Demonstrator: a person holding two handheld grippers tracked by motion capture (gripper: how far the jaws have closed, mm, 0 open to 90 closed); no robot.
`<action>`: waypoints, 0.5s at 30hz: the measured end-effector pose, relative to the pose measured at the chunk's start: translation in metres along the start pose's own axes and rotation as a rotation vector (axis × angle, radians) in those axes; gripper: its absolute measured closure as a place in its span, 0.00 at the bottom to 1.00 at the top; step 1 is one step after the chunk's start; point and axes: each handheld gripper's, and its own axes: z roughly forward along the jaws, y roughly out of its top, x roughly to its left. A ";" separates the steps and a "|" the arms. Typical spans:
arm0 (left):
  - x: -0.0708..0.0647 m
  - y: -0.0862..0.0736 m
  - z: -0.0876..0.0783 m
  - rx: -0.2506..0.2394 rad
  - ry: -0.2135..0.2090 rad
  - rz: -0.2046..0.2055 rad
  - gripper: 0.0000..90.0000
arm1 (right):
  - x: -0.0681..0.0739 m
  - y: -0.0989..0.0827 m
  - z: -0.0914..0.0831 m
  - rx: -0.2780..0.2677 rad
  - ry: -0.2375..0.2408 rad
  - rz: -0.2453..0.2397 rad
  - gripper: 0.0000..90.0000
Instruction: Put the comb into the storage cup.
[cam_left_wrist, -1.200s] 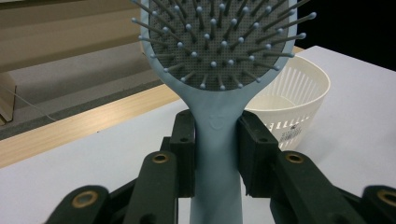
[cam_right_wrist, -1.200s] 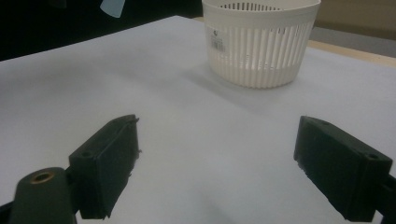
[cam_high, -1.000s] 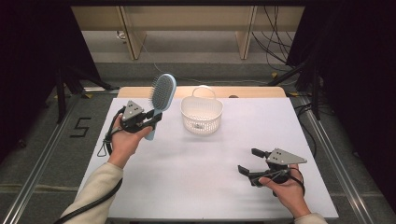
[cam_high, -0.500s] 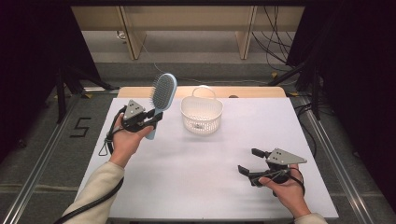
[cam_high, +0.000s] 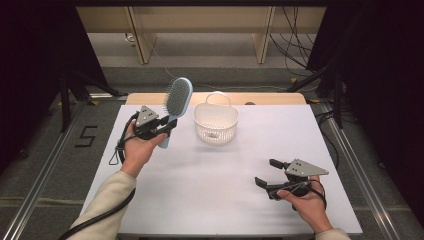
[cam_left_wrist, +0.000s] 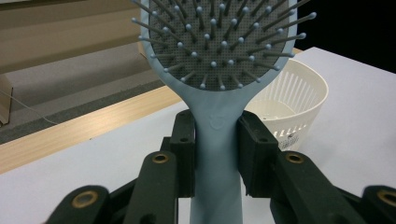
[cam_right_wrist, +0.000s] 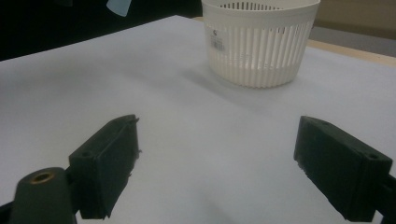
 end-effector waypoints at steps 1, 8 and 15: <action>0.000 0.000 0.000 0.000 0.000 0.001 0.77 | 0.000 0.000 0.000 0.000 0.001 0.000 0.16; -0.001 0.002 0.002 -0.003 0.000 -0.002 0.77 | 0.000 0.000 0.000 0.000 0.001 -0.001 0.16; -0.003 0.003 0.005 0.001 -0.004 -0.002 0.77 | 0.000 0.000 0.000 -0.001 0.001 0.000 0.16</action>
